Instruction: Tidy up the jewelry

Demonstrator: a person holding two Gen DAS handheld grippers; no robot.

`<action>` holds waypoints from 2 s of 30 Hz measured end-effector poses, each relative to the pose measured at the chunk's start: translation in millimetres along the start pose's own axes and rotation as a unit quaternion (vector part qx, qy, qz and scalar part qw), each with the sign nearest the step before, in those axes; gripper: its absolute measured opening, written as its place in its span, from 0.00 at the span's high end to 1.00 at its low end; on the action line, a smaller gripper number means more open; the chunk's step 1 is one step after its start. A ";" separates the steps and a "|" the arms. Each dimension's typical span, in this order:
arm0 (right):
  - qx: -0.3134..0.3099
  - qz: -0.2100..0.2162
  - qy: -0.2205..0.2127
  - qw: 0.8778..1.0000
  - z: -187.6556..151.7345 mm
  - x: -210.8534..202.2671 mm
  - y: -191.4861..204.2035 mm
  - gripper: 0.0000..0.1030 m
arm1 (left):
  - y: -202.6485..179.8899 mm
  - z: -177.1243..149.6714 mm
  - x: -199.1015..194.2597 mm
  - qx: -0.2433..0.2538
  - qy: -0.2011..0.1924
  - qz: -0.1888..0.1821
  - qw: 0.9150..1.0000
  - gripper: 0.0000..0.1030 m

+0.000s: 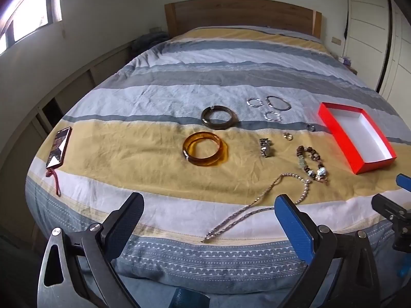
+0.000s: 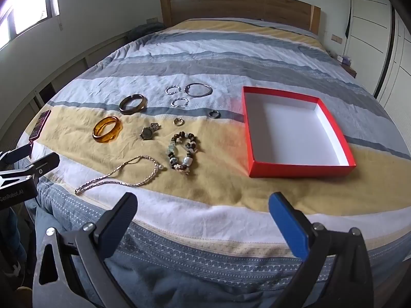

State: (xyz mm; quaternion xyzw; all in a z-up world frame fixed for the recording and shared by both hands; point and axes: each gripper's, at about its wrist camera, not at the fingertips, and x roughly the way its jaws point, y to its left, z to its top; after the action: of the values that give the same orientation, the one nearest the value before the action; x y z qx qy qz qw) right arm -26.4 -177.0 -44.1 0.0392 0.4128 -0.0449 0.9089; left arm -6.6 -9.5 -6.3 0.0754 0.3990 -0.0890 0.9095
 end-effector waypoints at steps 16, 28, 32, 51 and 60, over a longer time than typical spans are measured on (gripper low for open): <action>0.010 0.002 0.017 1.000 -4.8 5.5 3.2 0.00 | 13.7 -3.1 8.7 -0.015 0.016 0.004 1.000 0.02; 0.028 0.016 0.036 0.999 -6.1 18.1 -5.8 0.01 | 0.5 -13.2 21.0 0.026 0.029 -0.046 0.998 0.04; 0.026 0.017 0.042 0.999 -5.8 23.0 -6.9 0.01 | -9.7 -16.6 36.3 0.042 0.046 -0.064 0.996 0.05; 0.016 0.040 0.080 0.996 14.1 73.2 -4.8 0.01 | -13.8 -22.3 132.0 0.066 0.142 -0.102 0.982 0.57; 0.014 0.056 0.097 0.994 36.0 114.4 10.3 0.03 | 25.9 -8.9 137.4 0.014 0.137 -0.091 0.986 0.97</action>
State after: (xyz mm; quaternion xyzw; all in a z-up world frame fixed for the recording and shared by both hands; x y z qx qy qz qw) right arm 76.7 -176.3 -106.4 0.0789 0.4954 0.0042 0.8650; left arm 84.3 3.5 -112.1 0.0632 0.5239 -0.1659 0.8331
